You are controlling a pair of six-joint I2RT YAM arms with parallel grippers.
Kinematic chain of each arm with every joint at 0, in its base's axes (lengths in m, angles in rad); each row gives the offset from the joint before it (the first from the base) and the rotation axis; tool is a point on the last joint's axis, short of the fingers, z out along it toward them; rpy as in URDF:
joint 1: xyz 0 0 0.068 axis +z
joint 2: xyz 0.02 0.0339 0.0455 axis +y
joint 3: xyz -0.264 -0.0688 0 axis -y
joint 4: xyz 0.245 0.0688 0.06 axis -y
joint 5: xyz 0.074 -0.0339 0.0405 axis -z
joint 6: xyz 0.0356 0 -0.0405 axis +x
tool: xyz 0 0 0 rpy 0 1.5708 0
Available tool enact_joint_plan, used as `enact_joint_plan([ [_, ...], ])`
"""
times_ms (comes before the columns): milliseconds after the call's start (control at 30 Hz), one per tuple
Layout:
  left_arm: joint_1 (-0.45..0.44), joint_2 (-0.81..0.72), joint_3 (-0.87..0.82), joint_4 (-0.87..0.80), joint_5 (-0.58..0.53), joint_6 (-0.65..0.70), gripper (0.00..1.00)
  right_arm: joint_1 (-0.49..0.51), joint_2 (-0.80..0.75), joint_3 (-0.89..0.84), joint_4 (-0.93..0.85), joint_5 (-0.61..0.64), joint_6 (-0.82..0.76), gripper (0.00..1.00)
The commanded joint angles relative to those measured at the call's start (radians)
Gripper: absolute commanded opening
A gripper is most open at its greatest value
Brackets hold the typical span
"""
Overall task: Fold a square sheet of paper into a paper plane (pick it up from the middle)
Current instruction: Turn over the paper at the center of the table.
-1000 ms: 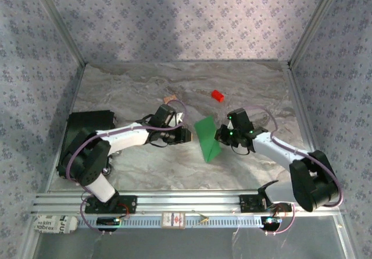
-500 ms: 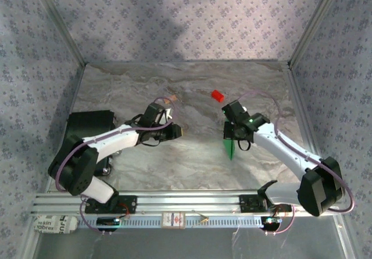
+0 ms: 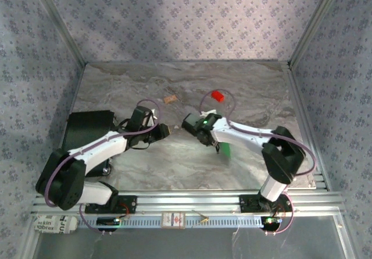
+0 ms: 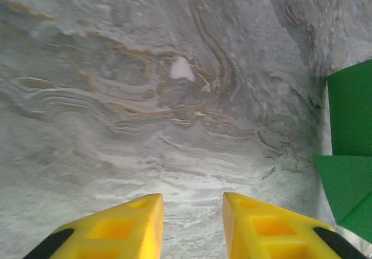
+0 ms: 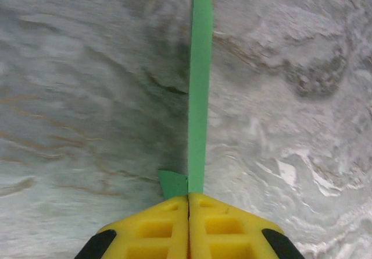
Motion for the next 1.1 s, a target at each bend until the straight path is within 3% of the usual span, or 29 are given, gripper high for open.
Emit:
enact_joint_plan([
  [0, 0.032, -0.057, -0.036, -0.026, -0.043, -0.044, 0.34, 0.049, 0.064, 0.073, -0.014, 0.018, 0.027, 0.09],
  [200, 0.051, -0.097, -0.054, -0.041, -0.052, -0.048, 0.35, 0.071, 0.09, 0.086, 0.131, -0.147, 0.022, 0.15],
  [333, 0.051, -0.098, -0.058, -0.032, -0.04, -0.049, 0.36, 0.042, -0.001, -0.009, 0.345, -0.356, -0.006, 0.25],
  [633, 0.028, -0.065, -0.047, 0.085, 0.091, -0.039, 0.29, -0.23, -0.332, -0.466, 0.82, -0.757, 0.087, 0.37],
  [733, -0.003, -0.022, -0.024, 0.101, 0.099, -0.034, 0.29, -0.327, -0.432, -0.589, 0.906, -0.83, 0.123, 0.4],
  [867, -0.052, 0.057, 0.023, 0.139, 0.128, -0.047, 0.28, -0.409, -0.514, -0.677, 0.975, -0.961, 0.09, 0.59],
  [1067, -0.139, 0.158, 0.118, 0.163, 0.136, -0.05, 0.28, -0.44, -0.621, -0.769, 1.019, -0.896, 0.065, 0.68],
])
